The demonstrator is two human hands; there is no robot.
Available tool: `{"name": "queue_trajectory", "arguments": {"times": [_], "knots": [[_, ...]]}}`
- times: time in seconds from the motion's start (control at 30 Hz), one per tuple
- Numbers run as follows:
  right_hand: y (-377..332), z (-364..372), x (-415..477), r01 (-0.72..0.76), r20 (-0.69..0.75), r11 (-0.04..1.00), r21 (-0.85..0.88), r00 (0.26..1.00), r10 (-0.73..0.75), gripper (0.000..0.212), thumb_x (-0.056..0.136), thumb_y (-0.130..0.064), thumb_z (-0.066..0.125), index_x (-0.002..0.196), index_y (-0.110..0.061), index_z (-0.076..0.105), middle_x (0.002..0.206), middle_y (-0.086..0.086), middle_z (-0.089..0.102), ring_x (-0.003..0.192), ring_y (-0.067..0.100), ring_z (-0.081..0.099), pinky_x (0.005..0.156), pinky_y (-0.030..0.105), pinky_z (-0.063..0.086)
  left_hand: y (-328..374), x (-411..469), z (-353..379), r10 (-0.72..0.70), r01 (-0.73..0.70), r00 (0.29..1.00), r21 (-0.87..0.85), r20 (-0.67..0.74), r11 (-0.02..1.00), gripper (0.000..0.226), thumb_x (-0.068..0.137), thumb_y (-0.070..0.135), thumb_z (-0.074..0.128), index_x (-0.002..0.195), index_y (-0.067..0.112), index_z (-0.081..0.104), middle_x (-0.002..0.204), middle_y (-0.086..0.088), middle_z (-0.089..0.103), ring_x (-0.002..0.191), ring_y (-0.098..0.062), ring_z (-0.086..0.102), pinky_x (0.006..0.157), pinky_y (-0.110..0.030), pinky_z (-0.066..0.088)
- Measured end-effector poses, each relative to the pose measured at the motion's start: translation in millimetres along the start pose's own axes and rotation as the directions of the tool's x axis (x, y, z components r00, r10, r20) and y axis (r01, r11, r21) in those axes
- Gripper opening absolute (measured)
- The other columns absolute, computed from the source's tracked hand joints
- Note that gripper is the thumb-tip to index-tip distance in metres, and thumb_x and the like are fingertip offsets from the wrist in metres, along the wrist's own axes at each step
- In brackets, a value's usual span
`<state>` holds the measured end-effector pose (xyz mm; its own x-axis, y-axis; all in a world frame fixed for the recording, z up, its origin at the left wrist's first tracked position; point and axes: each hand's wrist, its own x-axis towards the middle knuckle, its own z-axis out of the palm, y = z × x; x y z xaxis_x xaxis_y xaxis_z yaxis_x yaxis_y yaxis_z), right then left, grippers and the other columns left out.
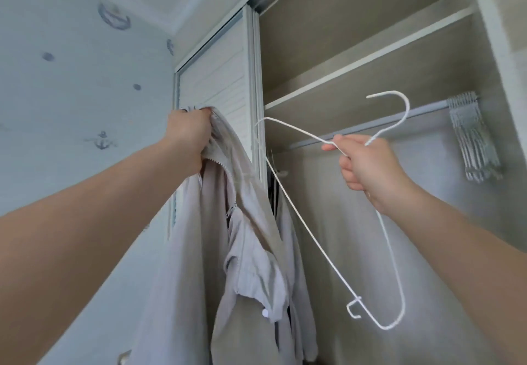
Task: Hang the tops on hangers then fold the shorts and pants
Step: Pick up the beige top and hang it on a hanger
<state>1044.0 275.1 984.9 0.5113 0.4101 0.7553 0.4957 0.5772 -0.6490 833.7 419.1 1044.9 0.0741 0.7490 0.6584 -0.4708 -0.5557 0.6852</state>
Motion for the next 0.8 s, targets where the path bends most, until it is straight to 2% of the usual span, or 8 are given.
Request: {"name": "queue_trajectory", "arguments": {"times": [0.03,0.2,0.3,0.37,0.47,0.57,0.7,0.8], "knots": [[-10,-1,-13,0.003,0.019,1.000,0.027,1.000,-0.004,0.025,0.102,-0.022,0.051,0.089,-0.010,0.068,0.043,-0.008,0.029,0.032,0.007,0.020,0.037,0.013,0.016,13,-13,-8,0.016,-0.015,1.000,0.032,-0.026,0.999,0.015,0.096,0.010,0.052,0.081,0.011,0.054,0.056,-0.003,0.060,0.063,-0.023,0.061,0.070,-0.036,0.051],[-54,-11,-87,-0.006,0.145,0.990,0.139,0.989,-0.014,0.024,0.102,-0.022,0.052,0.089,-0.009,0.069,0.044,-0.007,0.029,0.034,0.008,0.019,0.037,0.013,0.015,67,-90,-45,0.089,-0.054,0.980,0.191,-0.180,0.980,0.009,0.094,0.018,0.055,0.087,0.013,0.052,0.086,-0.010,0.054,0.079,-0.023,0.057,0.070,-0.036,0.046],[-73,-17,-133,-0.046,0.227,0.966,0.255,0.974,-0.014,0.025,0.102,-0.020,0.052,0.086,-0.007,0.069,0.044,-0.006,0.027,0.033,0.008,0.018,0.037,0.011,0.015,95,-137,-64,0.184,-0.076,0.946,0.371,-0.266,0.926,0.021,0.094,0.023,0.054,0.076,0.019,0.043,0.074,-0.005,0.046,0.067,-0.020,0.048,0.056,-0.023,0.039],[-83,-20,-161,-0.073,0.268,0.939,0.335,0.963,-0.020,0.027,0.101,-0.021,0.054,0.082,-0.010,0.071,0.046,-0.005,0.027,0.034,0.008,0.018,0.037,0.011,0.016,112,-164,-75,0.242,-0.073,0.926,0.493,-0.289,0.867,0.030,0.095,0.027,0.055,0.070,0.022,0.038,0.067,0.000,0.040,0.058,-0.018,0.042,0.046,-0.022,0.032],[-97,-22,-203,-0.140,0.350,0.905,0.402,0.937,-0.010,0.033,0.100,-0.023,0.056,0.075,-0.016,0.075,0.048,-0.004,0.026,0.035,0.009,0.019,0.038,0.012,0.018,137,-203,-97,0.251,-0.018,0.916,0.593,-0.313,0.805,0.033,0.097,0.029,0.053,0.068,0.021,0.039,0.063,0.001,0.040,0.055,-0.018,0.039,0.049,-0.025,0.030],[-108,-22,-245,-0.194,0.430,0.872,0.449,0.903,-0.020,0.029,0.099,-0.026,0.056,0.080,-0.015,0.076,0.049,-0.004,0.026,0.037,0.009,0.019,0.040,0.013,0.018,159,-242,-125,0.268,0.038,0.896,0.663,-0.353,0.748,0.033,0.097,0.030,0.052,0.067,0.021,0.039,0.063,0.002,0.039,0.055,-0.018,0.038,0.050,-0.026,0.030],[-124,-18,-296,-0.262,0.518,0.826,0.500,0.854,-0.042,0.026,0.093,-0.030,0.057,0.083,-0.013,0.075,0.050,-0.003,0.025,0.038,0.010,0.017,0.042,0.013,0.018,182,-292,-163,0.241,0.128,0.871,0.673,-0.427,0.728,0.025,0.097,0.036,0.052,0.078,0.020,0.047,0.069,0.002,0.045,0.059,-0.016,0.043,0.049,-0.022,0.034],[-132,-7,-338,-0.310,0.583,0.820,0.482,0.812,-0.036,0.026,0.095,-0.027,0.058,0.083,-0.013,0.076,0.047,-0.005,0.027,0.037,0.010,0.019,0.041,0.013,0.019,189,-332,-194,0.211,0.200,0.870,0.710,-0.446,0.676,0.032,0.098,0.035,0.052,0.070,0.020,0.046,0.067,0.002,0.043,0.058,-0.016,0.042,0.048,-0.020,0.034]]}}
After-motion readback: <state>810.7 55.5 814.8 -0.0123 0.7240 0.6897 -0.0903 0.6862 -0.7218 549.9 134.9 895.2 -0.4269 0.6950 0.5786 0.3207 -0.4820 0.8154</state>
